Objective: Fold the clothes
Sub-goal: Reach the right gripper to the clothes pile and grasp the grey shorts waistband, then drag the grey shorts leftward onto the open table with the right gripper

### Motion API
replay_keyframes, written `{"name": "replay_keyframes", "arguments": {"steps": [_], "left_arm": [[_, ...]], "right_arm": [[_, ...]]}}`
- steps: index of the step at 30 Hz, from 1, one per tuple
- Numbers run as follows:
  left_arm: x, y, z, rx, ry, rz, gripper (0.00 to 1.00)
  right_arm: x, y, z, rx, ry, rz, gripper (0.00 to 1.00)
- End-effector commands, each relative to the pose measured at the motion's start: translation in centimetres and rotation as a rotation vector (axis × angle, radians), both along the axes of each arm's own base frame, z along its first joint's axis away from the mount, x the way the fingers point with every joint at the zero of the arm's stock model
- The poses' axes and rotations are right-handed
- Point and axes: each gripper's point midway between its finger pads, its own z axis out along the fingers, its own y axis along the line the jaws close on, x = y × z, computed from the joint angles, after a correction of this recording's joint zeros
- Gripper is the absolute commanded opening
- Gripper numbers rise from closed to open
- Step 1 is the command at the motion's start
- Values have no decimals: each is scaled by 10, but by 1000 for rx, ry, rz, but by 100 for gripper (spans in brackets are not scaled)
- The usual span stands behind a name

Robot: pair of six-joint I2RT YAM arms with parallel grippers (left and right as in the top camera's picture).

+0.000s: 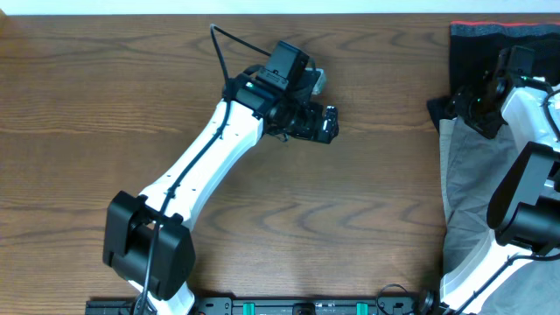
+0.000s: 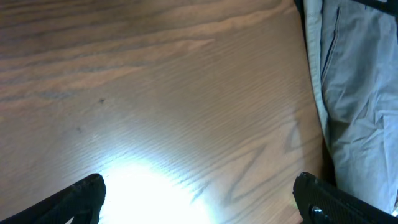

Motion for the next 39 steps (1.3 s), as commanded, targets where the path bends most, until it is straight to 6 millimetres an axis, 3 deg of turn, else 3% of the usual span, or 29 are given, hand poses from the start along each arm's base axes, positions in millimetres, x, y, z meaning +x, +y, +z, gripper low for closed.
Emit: {"name": "replay_keyframes", "arguments": {"steps": [1,7,16,19,22,25,30,39], "left_arm": [[1,6,12,-7,-30,-23,98],[2,9,11,-5,-30,-20,98],[2,9,11,-1,-35,-24,98],[2,9,11,-1,-35,-24,98],[2,9,11,-1,-34,-24,98],[2,9,11,-1,-35,-24,98],[3,9,11,-1,-36,-24,98],[2,9,11,-1,-35,-24,98]], "right_arm": [[-9,-16,-13,-95,70,-13,75],[-15,-19,-17,-104,101,-33,67],[-36,-41,-16,-227,186,-130,38],[-41,-43,-16,-233,201,-168,26],[-43,-42,-16,-221,203,-199,21],[-37,-37,-16,-192,183,-171,24],[-20,-19,-17,-95,115,-81,48],[0,3,-16,-33,44,-61,49]]}}
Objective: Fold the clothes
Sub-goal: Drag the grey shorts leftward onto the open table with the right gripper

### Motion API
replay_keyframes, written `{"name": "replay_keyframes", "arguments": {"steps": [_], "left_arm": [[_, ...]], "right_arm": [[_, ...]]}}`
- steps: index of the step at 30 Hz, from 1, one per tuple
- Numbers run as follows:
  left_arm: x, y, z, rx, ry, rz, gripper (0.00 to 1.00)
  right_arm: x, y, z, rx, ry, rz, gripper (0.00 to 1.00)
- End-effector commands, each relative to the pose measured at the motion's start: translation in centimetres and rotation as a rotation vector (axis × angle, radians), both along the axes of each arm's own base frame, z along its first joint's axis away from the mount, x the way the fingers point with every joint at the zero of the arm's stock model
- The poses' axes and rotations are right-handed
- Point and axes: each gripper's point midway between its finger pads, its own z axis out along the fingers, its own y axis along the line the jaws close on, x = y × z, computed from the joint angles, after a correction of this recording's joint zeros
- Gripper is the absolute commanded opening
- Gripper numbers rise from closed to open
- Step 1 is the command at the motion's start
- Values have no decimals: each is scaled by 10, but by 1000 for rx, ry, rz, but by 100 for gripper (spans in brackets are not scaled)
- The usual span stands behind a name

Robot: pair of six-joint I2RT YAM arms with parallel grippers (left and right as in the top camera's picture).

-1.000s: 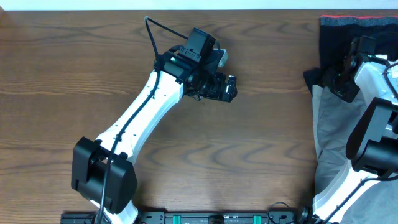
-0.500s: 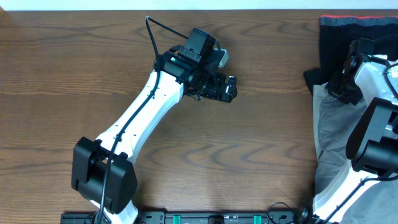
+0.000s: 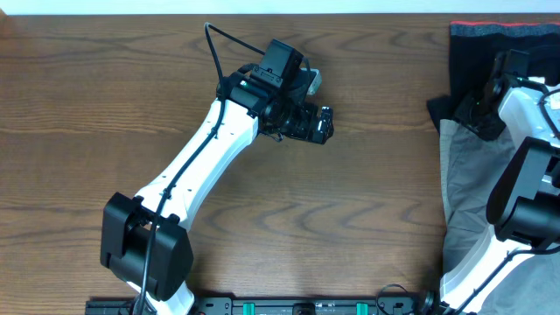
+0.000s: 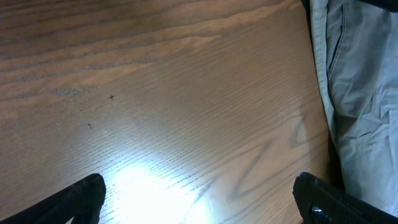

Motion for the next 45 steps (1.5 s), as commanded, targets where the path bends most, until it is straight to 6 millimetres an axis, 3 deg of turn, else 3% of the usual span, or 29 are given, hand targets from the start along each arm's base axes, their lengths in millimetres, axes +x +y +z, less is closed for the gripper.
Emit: {"name": "replay_keyframes", "arguments": {"steps": [1,6,10,12,16,21,27,33,41,45], "left_arm": [[2,0,11,-14,-28,-12,98],[1,0,11,-15,-27,-12,98],[1,1,11,-14,-27,-12,98],[1,0,11,-14,-27,-12,98],[2,1,11,-14,-29,-12,98],[2,1,10,-9,-37,-23,98],[5,6,14,-7,-56,-28,98],[19,46,36,38,-122,76,98],[21,112,84,39,-210,229,98],[19,133,100,33,-239,282,98]], "right_arm": [[6,14,-3,14,-1,7,48],[1,18,-15,-16,45,-21,38],[-5,10,-16,-79,78,-40,10],[-6,8,-11,-85,76,-42,2],[-5,6,7,-90,48,-44,1],[1,10,43,-89,-37,-13,1],[11,31,90,-27,-174,99,1],[22,60,108,41,-257,245,1],[47,124,145,150,-434,401,1],[55,158,162,169,-496,450,1]]}}
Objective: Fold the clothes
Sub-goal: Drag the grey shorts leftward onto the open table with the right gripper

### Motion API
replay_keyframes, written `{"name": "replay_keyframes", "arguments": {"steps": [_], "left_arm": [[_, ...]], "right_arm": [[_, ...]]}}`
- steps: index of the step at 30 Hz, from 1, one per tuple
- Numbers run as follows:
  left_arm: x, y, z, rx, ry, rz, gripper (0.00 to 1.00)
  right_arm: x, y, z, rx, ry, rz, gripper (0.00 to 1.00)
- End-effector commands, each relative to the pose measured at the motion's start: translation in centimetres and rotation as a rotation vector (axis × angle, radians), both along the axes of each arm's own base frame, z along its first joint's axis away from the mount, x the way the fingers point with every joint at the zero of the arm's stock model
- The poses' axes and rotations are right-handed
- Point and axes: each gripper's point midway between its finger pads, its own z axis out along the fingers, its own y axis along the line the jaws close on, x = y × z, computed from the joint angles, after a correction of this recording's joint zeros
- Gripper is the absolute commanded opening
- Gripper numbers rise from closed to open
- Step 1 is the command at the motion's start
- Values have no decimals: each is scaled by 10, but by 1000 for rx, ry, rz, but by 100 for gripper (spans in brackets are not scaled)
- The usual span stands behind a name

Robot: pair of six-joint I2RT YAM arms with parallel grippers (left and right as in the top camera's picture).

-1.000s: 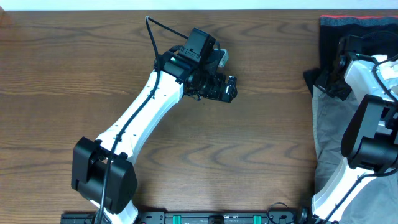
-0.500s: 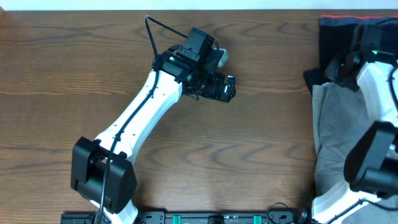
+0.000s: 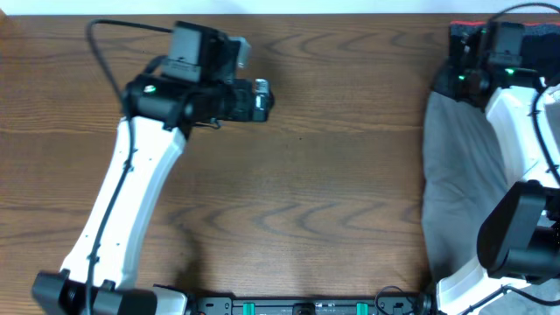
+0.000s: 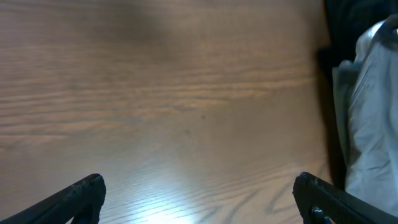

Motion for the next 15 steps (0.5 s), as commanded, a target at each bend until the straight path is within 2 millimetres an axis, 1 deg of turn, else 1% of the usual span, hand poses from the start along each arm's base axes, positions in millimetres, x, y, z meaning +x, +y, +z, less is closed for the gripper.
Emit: {"name": "replay_keyframes", "arguments": {"steps": [1,4,9,10,12,15], "left_arm": [[0,16,14,8,-34,33,98],[-1,23,17,11,-42,44,98],[-4,26,14,35,-39,31,98],[-3,29,13,53,-38,43,98],[-2,39,9,102,-37,76,98],[-4,50,4,161,-20,110,98]], "right_arm": [[6,56,43,89,-120,123,1],[11,92,54,126,-168,193,1],[16,155,74,154,-263,306,1],[17,172,80,158,-294,339,1],[16,198,88,164,-338,372,1],[13,236,95,145,-390,406,1]]}}
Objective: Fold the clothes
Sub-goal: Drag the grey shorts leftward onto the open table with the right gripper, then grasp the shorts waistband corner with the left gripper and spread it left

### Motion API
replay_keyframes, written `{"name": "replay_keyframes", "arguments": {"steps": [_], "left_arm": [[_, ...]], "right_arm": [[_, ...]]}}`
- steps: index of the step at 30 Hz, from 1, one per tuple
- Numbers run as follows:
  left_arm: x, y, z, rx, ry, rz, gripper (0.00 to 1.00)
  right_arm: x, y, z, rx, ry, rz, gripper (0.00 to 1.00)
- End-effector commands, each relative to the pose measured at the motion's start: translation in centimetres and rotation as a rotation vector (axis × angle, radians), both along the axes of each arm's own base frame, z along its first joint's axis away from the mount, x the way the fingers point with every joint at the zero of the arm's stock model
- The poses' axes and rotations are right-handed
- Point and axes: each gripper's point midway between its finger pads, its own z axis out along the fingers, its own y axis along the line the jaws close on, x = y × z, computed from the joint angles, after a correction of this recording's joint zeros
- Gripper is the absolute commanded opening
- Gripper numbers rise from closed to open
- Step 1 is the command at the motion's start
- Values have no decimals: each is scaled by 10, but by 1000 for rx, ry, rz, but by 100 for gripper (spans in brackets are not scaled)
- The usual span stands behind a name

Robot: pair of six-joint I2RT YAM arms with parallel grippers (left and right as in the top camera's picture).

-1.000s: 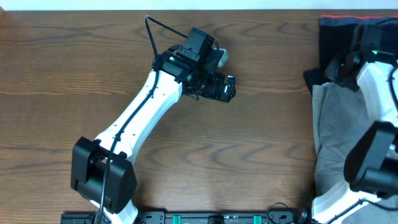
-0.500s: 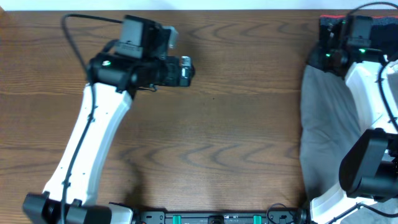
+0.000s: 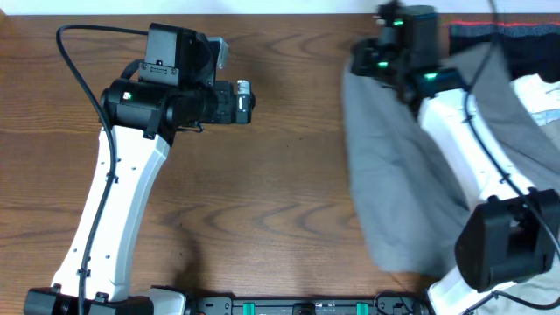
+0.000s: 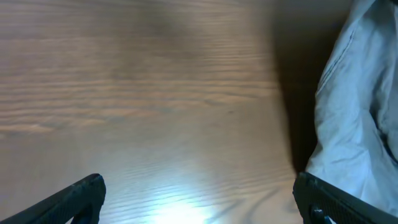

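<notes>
A grey garment (image 3: 407, 175) hangs and trails from the upper middle of the wooden table (image 3: 289, 192) down to the right front. My right gripper (image 3: 366, 61) is at the garment's top left corner and appears shut on that corner, holding it up. The same cloth (image 4: 357, 106) fills the right edge of the left wrist view. My left gripper (image 3: 247, 98) hovers over bare wood to the left of the garment, apart from it. Its fingers (image 4: 84, 196) stand wide open with nothing between them.
A dark garment with a red edge (image 3: 516, 37) lies at the back right corner, partly under the right arm. More pale cloth (image 3: 547, 96) lies at the right edge. The left arm (image 3: 122, 192) crosses the left half of the table.
My right gripper has moved from the back right corner leftward to the upper middle, bringing the grey garment out over the table. My left gripper has shifted slightly left.
My left gripper hovered open near the table's middle while my right gripper worked at the pile on the right edge. Then the left arm was further left and the right gripper at the back right corner. Now the grey garment is spread toward the middle.
</notes>
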Motion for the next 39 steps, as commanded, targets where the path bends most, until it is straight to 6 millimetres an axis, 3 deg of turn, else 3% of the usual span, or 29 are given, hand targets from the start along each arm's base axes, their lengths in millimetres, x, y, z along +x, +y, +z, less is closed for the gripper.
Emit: {"name": "replay_keyframes", "arguments": {"steps": [1,5,8,10,11,12,14,15,18,22,25,31,36,39], "left_arm": [[1,20,1,94,-16,49,98],[-1,36,-4,167,0,95,98],[-2,51,-5,201,11,136,98],[-2,59,-6,203,16,157,98],[-1,64,-6,203,18,169,98],[-1,67,-6,203,19,179,98],[0,73,-6,203,20,195,98],[0,75,-6,203,21,200,98],[3,75,-7,209,17,187,98],[16,61,-19,169,14,109,98],[32,47,-38,118,27,58,98],[77,8,-105,-16,97,-38,98],[93,-11,-171,-17,178,-75,98],[98,-17,-198,-13,205,-85,98]], "right_arm": [[-11,48,25,25,-75,53,1],[-22,105,14,53,-89,118,1],[-31,143,-7,66,-66,167,1],[-38,166,-23,63,-59,208,17],[-40,174,-28,54,-64,229,49],[-43,179,-32,49,-64,240,65],[-44,180,-34,33,-67,250,79],[-42,175,-32,30,-69,242,84],[-35,154,-26,21,-59,207,87],[-29,104,-14,-5,-8,126,86],[-33,63,-8,-42,45,69,86],[-53,-10,-10,-103,187,-39,85],[-66,-41,-24,-148,278,-71,86],[-73,-50,-32,-168,324,-75,86]]}}
